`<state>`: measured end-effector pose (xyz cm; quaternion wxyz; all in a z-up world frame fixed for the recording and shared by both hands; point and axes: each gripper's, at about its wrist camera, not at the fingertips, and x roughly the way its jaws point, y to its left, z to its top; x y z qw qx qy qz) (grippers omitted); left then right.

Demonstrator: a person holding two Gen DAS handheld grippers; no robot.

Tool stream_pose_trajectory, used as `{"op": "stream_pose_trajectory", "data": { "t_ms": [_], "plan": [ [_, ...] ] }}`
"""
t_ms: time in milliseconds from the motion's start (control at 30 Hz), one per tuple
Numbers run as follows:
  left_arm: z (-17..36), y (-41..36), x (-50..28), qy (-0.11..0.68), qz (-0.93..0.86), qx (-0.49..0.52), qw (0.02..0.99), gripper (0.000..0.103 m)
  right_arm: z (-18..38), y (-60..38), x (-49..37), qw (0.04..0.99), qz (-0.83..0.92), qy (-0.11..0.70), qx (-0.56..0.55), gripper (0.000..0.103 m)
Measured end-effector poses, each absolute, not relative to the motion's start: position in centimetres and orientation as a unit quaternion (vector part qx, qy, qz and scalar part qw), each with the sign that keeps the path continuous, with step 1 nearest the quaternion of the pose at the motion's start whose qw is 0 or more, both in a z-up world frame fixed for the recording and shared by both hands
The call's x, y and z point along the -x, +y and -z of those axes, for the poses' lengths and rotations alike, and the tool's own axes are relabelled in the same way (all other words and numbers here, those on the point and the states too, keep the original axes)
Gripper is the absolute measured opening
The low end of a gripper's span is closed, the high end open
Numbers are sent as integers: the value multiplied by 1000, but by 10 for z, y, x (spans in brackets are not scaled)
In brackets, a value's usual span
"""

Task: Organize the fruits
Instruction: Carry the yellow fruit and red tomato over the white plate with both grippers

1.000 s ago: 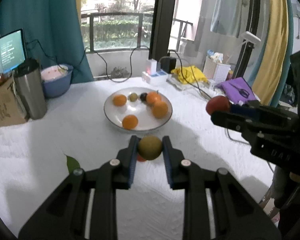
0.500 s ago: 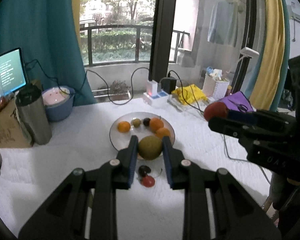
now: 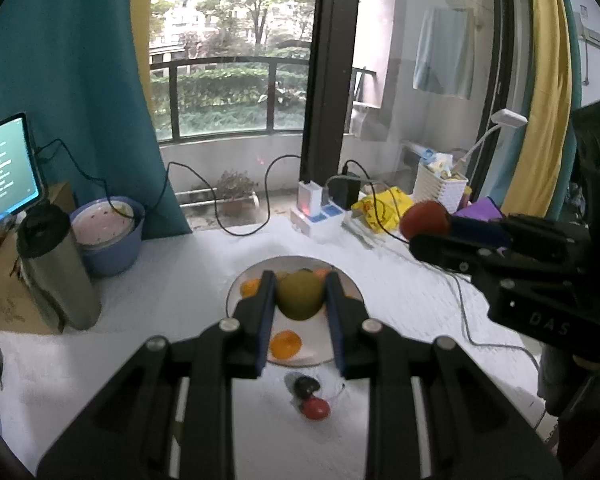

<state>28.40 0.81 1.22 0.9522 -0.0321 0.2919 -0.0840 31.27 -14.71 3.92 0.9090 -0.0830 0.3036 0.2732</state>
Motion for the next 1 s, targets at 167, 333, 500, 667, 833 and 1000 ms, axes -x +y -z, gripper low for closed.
{"op": "stream_pose_trajectory", "data": {
  "t_ms": [167,333,500,667,833,1000],
  "plan": [
    [-9,13,-303,295,86,33,951,25,-35,-141,-333,907,-273,308,86,31],
    [0,17,-323,303,84,36,949,25,-26,-136,-353,904,-274,317,89,31],
    [15,22,-343,318,81,41,944,25,-14,-131,-372,899,-274,329,90,31],
    [33,24,-360,336,79,46,937,25,1,-124,-390,893,-275,345,91,31],
    [54,31,-374,354,74,55,931,25,22,-115,-407,883,-281,365,93,31],
    [77,35,-388,375,73,63,922,25,47,-104,-421,871,-290,386,95,31]
  ]
}}
